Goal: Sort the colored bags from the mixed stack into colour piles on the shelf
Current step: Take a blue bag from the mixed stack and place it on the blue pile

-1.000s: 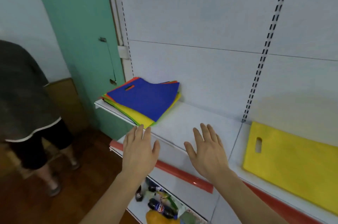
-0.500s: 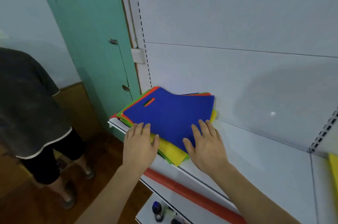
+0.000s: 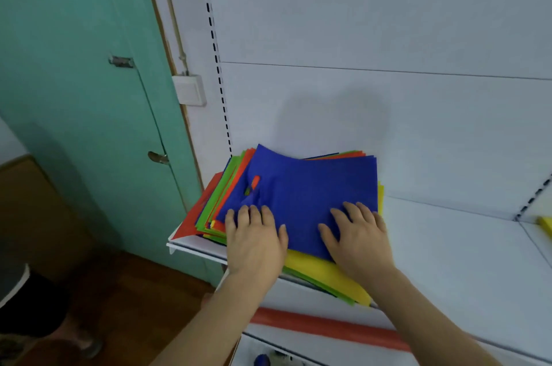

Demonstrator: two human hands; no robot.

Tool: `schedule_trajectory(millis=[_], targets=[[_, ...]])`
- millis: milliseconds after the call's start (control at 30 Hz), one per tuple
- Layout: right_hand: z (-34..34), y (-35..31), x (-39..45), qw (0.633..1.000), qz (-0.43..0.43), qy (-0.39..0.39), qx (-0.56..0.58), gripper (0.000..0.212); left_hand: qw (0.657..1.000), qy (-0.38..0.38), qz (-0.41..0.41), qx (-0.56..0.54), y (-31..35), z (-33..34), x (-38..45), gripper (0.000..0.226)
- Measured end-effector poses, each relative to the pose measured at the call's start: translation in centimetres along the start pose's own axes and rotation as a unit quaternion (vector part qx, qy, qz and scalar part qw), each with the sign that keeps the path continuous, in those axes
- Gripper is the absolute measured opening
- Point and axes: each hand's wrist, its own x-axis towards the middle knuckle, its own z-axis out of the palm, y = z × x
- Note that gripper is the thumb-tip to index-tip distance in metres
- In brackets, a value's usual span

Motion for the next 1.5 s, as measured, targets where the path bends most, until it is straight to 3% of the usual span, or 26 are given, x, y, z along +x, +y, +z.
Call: schedule_trajectory(millis=[200, 367, 500, 667, 833, 1000, 1167, 1333, 1500], targets=[[-0.3, 0.0, -1.6, 0.996, 0.087, 0.000, 0.017, 0.061, 0.990, 0.067, 0.080, -0.099, -1.0, 0.4, 1.1, 0.056], [0.1, 0.4, -1.5, 0.996, 0.085, 0.025, 0.020, 0.062, 0.996, 0.028, 0.047, -0.077, -1.1, 0.6, 0.8, 0.058], [0.4, 1.1, -1.5, 0.991, 0.107, 0.045, 0.065, 0.066, 0.992, 0.031, 0.093, -0.078, -0.3, 0.4, 0.4, 0.056], [-0.7, 3.2, -0.6, 0.959, 0.225, 0.019, 0.172, 0.083, 0.980, 0.025, 0.126, -0.154, 0.7, 0.3, 0.6, 0.054], [-2.3, 5.0, 0.3, 0.915, 0.269, 0.022, 0.298, 0.070, 0.961, 0.037, 0.165, -0.217, 0.4, 0.1, 0.9, 0.058], [-2.4, 6.1, 0.6, 0.918, 0.280, 0.046, 0.277, 0.034, 0.956, 0.065, 0.139, -0.252, -0.2, 0.1, 1.3, 0.046], [-3.3, 6.8, 0.0, 0.907, 0.266, 0.140, 0.294, 0.028, 0.959, 0.073, 0.075, -0.263, -1.2, -0.7, 2.5, 0.018], [-3.7, 6.7, -0.6, 0.909, 0.223, 0.157, 0.315, 0.048, 0.980, 0.006, 0.050, -0.194, -1.2, -1.2, 3.4, 0.052], [-4.2, 7.2, -1.2, 0.900, 0.203, 0.191, 0.335, 0.034, 0.984, 0.008, 0.017, -0.180, -1.1, -2.0, 4.7, 0.053]])
